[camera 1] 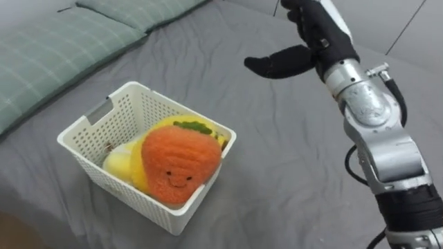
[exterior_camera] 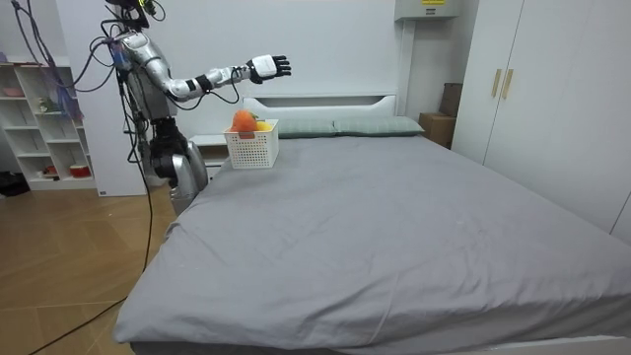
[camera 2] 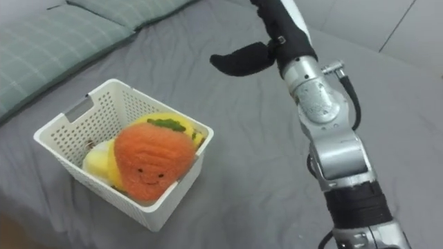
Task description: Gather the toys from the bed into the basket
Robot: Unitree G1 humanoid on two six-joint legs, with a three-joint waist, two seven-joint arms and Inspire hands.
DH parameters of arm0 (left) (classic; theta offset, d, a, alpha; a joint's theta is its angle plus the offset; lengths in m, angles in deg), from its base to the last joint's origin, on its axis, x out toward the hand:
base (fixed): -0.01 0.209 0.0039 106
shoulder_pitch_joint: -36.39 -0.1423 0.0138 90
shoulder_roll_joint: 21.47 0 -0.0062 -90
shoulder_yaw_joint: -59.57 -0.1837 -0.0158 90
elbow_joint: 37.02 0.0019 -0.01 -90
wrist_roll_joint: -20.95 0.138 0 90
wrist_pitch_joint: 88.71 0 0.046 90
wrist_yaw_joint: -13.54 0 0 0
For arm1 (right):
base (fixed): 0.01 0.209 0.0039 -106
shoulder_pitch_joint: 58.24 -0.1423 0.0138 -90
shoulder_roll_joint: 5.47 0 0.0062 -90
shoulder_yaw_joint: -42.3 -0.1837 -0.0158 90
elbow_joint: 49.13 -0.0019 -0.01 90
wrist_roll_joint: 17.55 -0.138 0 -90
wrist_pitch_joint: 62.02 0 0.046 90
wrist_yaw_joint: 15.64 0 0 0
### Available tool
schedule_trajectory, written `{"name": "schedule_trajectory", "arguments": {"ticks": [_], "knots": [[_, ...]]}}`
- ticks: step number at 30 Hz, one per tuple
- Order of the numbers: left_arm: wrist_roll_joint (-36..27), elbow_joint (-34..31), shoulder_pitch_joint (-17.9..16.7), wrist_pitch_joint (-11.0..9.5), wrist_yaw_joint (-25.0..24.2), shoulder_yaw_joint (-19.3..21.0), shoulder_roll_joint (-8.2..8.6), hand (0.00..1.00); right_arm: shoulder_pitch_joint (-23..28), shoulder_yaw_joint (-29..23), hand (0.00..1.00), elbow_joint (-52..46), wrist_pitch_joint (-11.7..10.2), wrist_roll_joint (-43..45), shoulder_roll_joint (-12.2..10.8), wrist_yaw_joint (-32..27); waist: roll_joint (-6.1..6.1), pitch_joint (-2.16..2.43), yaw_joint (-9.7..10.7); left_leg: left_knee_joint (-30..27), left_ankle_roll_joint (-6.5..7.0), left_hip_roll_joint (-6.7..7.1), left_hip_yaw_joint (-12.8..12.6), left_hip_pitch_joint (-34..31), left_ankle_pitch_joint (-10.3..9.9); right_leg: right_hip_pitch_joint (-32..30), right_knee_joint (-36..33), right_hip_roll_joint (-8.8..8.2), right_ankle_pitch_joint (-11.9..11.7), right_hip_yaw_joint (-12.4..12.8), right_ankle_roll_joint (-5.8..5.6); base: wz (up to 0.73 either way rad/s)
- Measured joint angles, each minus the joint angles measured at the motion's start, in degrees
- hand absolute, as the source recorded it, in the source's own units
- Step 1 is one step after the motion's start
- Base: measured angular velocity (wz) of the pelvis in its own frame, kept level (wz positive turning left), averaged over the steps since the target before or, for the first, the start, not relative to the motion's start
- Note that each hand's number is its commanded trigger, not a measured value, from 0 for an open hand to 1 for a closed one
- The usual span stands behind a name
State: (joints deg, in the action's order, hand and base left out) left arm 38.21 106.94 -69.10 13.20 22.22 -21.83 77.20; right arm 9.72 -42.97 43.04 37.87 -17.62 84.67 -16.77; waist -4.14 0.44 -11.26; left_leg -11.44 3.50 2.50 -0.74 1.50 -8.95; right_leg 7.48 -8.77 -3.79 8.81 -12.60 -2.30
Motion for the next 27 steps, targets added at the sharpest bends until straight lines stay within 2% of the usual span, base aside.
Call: {"name": "schedule_trajectory", "arguments": {"ticks": [3, 7, 9, 12, 13, 17, 20, 24, 27], "knots": [[-1.4, 0.2, -0.3, -1.1, 0.7, 0.1, 0.17, 0.0, 1.3, -2.9, 0.0, -0.6, -0.6, -0.7, 0.0, -3.5, 0.73, -0.33, 2.5, 0.2, 0.05, -0.22, -1.1, 0.2, 0.0, -0.6, -0.1, 0.01, -0.1, 0.6, 0.03, -0.15], [-1.6, 1.3, -1.1, -1.7, 1.5, 0.3, 0.03, 0.0, 3.5, -6.5, 0.0, -0.9, -1.3, -0.8, 0.1, -7.3, 0.65, -0.26, 4.7, 1.1, -0.01, -0.57, -2.5, 1.0, 0.0, -0.8, -0.1, 0.26, -0.1, 1.6, 0.08, -0.2], [-2.1, 1.3, -1.3, -2.3, 2.0, 0.2, 0.05, 0.0, 5.3, -8.9, 0.0, -0.9, -2.5, -3.0, 0.6, -10.3, 0.35, -0.19, 6.4, 1.3, -0.12, -0.76, -3.3, 1.2, -0.1, -1.0, 0.0, 0.36, -0.1, 1.6, 0.08, -0.11], [-2.1, 1.2, -1.4, -3.4, 2.1, 0.3, 0.05, 0.0, 8.3, -11.6, 0.0, -0.7, -3.0, -4.2, 1.8, -13.1, 0.17, -0.08, 7.4, 1.8, -0.19, -0.97, -4.5, 1.4, -0.2, -1.6, 0.0, 0.5, -0.2, 2.3, 0.1, -0.21], [-2.1, 1.3, -1.4, -3.6, 2.1, 0.2, 0.06, 0.0, 9.8, -12.6, 0.0, -0.6, -3.1, -4.2, 1.9, -13.9, 0.14, -0.11, 8.2, 2.0, -0.19, -0.99, -4.7, 1.7, -0.2, -1.5, 0.0, 0.5, -0.2, 2.4, 0.1, -0.11], [-2.0, 1.4, -1.5, -4.2, 2.1, 0.2, 0.04, 0.0, 14.2, -14.5, 0.0, 0.3, -3.6, -7.3, 1.9, -16.9, 0.08, -0.32, 9.3, 2.8, -0.32, -1.27, -6.2, 2.3, -0.3, -1.5, 0.0, 0.72, -0.2, 3.5, 0.1, -0.22], [-2.1, 1.1, -1.8, -4.7, 2.1, 0.8, -0.01, 0.0, 19.4, -15.9, 0.0, 0.4, -4.5, -11.3, 1.9, -19.1, -0.04, -0.34, 10.3, 2.6, -0.55, -1.78, -7.1, 2.4, -1.1, -1.7, 0.0, 1.14, -0.2, 4.6, 0.17, -0.2], [-2.1, 1.0, -1.8, -4.9, 3.4, 1.1, -0.09, 0.0, 22.8, -18.7, 0.0, 5.5, -4.9, -17.8, 1.8, -22.0, 0.26, -0.56, 12.5, 2.8, -0.55, -1.85, -7.7, 3.1, -1.3, -1.5, 0.0, 1.26, -0.2, 5.1, 0.17, -0.11], [-2.2, -0.4, -1.8, -4.9, 3.6, 2.0, -0.06, 0.0, 25.6, -21.1, 0.0, 9.4, -5.1, -18.4, 1.5, -23.8, 0.6, -0.62, 13.1, 2.9, -0.54, -1.89, -8.5, 3.2, -1.3, -1.8, 0.1, 1.33, -0.2, 5.7, 0.17, -0.11]]}}
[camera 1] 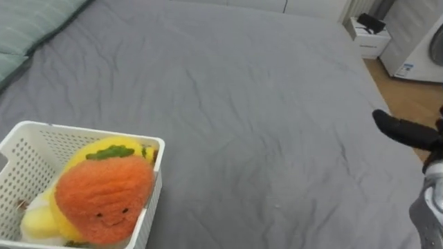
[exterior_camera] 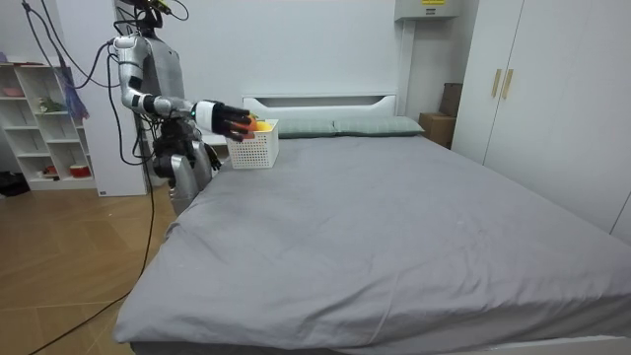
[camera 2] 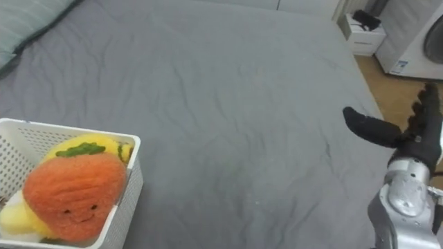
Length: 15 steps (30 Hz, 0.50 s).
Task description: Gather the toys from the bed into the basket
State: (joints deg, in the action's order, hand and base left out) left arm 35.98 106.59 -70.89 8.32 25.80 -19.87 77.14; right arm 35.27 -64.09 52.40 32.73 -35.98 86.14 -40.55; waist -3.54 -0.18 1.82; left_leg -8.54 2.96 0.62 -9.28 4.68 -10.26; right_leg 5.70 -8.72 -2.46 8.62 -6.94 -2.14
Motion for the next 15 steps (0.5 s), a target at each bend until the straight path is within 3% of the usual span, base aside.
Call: {"name": "schedule_trajectory", "arguments": {"ticks": [4, 7, 12, 15], "knots": [[-2.1, 0.2, -0.3, -0.1, 0.0, 0.4, -0.03, 0.0, 3.6, -1.1, 0.0, 7.8, -2.3, -3.9, -1.6, -3.4, 0.53, 0.09, 0.8, 0.2, -0.12, -0.19, 0.0, -0.1, -0.4, 0.0, 0.0, 0.22, 0.0, 0.6, 0.0, -0.05], [-2.0, 0.3, -0.5, -0.1, 0.0, 0.5, 0.0, 0.0, 4.5, -1.1, 0.0, 15.0, -2.9, -5.4, -3.2, -4.1, 0.82, 0.19, 1.0, -0.1, -0.21, -0.44, -0.8, 0.0, -0.6, 0.0, 0.0, 0.39, 0.0, 0.9, 0.01, -0.06], [-1.7, 1.8, -1.2, -0.9, 0.0, 3.0, 0.2, 0.0, 5.8, -1.4, 0.0, 38.6, -3.0, -8.9, -3.5, -0.1, 1.0, 0.32, 1.3, -0.1, -0.43, -0.74, -0.9, 1.0, -0.9, 0.9, 0.1, 0.63, 0.0, 0.8, 0.06, -0.03], [-0.2, 2.2, -1.7, -0.9, -0.2, 4.1, 0.11, 0.0, 7.3, -3.0, 0.0, 47.1, -2.8, -8.8, -4.1, 2.9, 1.28, 0.47, 1.3, -0.1, -0.5, -0.75, -1.0, 1.3, -0.9, 1.0, 0.1, 0.64, 0.2, 1.0, 0.34, -0.06]]}}
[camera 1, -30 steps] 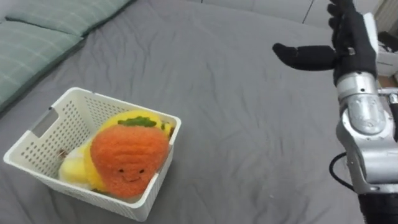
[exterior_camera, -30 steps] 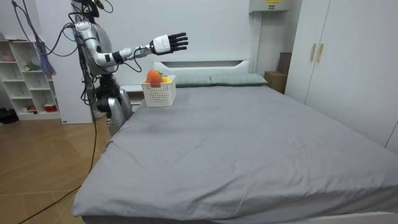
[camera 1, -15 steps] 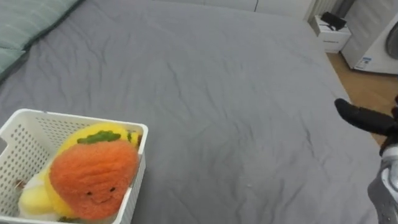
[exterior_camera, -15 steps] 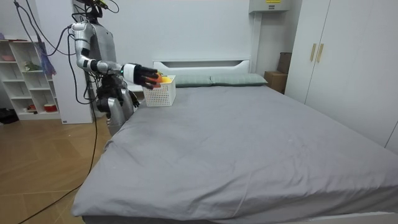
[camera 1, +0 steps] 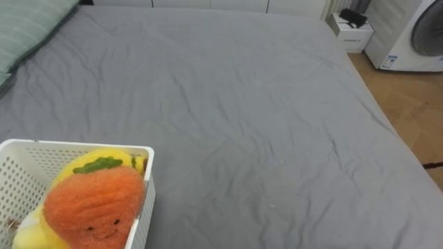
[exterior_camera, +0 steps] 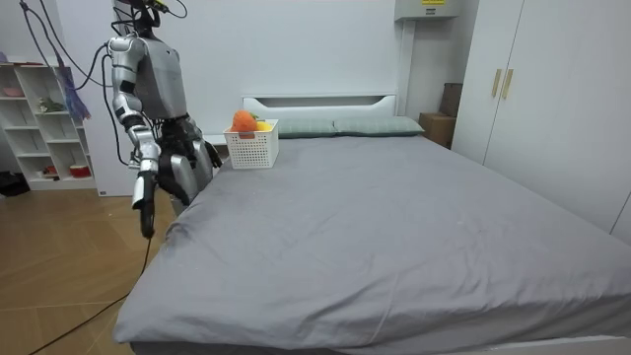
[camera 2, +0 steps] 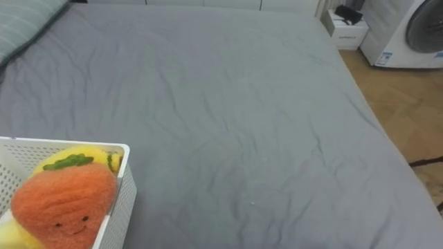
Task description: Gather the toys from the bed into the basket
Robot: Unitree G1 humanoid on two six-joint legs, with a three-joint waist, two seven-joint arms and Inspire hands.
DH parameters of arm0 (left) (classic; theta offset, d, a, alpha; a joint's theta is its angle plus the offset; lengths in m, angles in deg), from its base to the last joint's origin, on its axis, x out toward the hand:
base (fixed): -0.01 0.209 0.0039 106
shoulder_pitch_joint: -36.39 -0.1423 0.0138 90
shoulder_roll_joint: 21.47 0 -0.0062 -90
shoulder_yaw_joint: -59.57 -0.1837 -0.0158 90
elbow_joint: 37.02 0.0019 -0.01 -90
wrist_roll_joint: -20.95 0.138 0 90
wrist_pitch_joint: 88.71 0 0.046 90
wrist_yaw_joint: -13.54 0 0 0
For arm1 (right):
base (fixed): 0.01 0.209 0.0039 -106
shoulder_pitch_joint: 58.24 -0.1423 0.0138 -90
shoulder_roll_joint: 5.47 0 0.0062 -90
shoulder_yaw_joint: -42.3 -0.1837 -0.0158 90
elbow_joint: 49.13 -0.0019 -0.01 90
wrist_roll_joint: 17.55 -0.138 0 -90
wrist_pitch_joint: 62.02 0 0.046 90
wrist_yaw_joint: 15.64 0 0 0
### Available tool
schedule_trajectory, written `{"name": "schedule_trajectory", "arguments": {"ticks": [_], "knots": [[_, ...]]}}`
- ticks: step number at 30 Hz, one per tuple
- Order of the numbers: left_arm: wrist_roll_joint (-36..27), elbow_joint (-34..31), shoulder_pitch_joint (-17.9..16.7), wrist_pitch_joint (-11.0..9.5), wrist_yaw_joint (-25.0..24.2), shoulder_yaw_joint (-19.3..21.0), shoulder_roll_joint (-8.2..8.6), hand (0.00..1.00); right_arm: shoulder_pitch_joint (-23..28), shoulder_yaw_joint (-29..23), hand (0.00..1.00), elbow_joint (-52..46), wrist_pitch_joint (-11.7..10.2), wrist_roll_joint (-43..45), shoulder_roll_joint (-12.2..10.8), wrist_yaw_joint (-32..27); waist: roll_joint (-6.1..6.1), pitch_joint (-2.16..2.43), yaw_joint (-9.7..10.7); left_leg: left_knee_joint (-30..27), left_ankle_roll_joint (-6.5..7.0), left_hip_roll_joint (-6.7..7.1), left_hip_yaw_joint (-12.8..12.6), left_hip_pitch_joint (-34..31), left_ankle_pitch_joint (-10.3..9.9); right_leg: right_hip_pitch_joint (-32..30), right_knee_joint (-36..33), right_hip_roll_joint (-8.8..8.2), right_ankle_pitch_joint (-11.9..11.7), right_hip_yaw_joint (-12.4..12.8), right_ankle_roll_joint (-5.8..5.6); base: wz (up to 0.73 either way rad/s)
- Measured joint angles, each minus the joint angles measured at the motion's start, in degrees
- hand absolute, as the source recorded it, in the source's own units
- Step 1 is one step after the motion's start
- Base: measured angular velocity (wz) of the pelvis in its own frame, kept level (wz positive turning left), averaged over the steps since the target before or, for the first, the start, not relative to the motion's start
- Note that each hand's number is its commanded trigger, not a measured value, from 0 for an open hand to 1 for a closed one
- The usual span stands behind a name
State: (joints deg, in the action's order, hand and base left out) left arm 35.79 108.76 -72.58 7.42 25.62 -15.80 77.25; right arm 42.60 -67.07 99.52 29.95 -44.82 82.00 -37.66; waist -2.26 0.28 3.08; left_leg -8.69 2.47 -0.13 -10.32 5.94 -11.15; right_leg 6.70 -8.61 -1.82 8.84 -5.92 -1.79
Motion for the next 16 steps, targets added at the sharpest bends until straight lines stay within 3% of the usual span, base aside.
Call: {"name": "schedule_trajectory", "arguments": {"ticks": [3, 4, 6, 9, 13, 16], "knots": [[0.5, 0.9, -0.6, -0.2, -0.4, 0.9, 0.06, 0.0, 1.6, 0.4, 0.0, 7.5, 0.2, 0.1, -0.3, 3.5, 0.06, -0.15, -0.3, 0.0, -0.29, 0.05, -0.2, 1.6, -0.3, 0.8, -0.1, 0.07, 1.0, 1.1, 0.64, -0.08], [0.4, 1.2, -0.6, -0.2, -0.4, 0.9, 0.09, 0.0, 1.7, 0.7, 0.0, 9.1, 0.2, 0.4, -0.3, 4.3, -0.21, 0.03, -0.2, 0.0, -0.3, 0.05, -0.2, 1.7, -0.3, 0.8, -0.1, 0.07, 1.1, 1.1, 0.62, -0.07], [0.4, 1.6, -0.9, -0.2, -0.9, 0.9, 0.12, 0.0, 2.0, 2.6, 0.0, 13.5, 1.4, 1.8, -0.5, 7.1, -0.23, -0.09, -0.4, -0.1, -0.31, 0.01, -0.3, 1.8, -0.3, 0.8, -0.2, 0.16, 1.2, 1.0, 0.68, 0.0], [0.5, 1.6, -0.8, 0.2, -1.6, 0.9, 0.16, 0.0, 1.9, 4.3, 0.0, 15.1, 3.1, 6.3, -1.2, 10.0, -0.38, -0.15, -0.4, -0.1, -0.31, -0.01, -0.5, 1.7, -0.3, 0.7, -0.2, 0.12, 1.1, 0.8, 0.74, -0.02], [0.5, 2.5, -0.2, 1.0, -1.4, 0.7, 0.24, 0.0, 0.5, 7.2, 0.0, 15.8, 3.9, 11.9, -2.8, 11.5, -0.2, -0.18, -0.9, 0.0, -0.34, -0.03, -0.5, 1.7, -0.4, 0.6, 0.0, 0.17, 1.0, 0.9, 0.81, -0.01], [0.5, 2.6, -0.2, 1.3, -1.4, -0.4, 1.28, 0.0, -0.9, 9.7, 0.0, 16.7, 4.5, 14.6, -4.0, 12.8, 0.43, -0.02, -1.7, -0.1, -0.34, 0.01, -0.4, 1.9, -0.4, 0.7, 0.0, 0.15, 1.0, 0.8, 0.82, 0.0]]}}
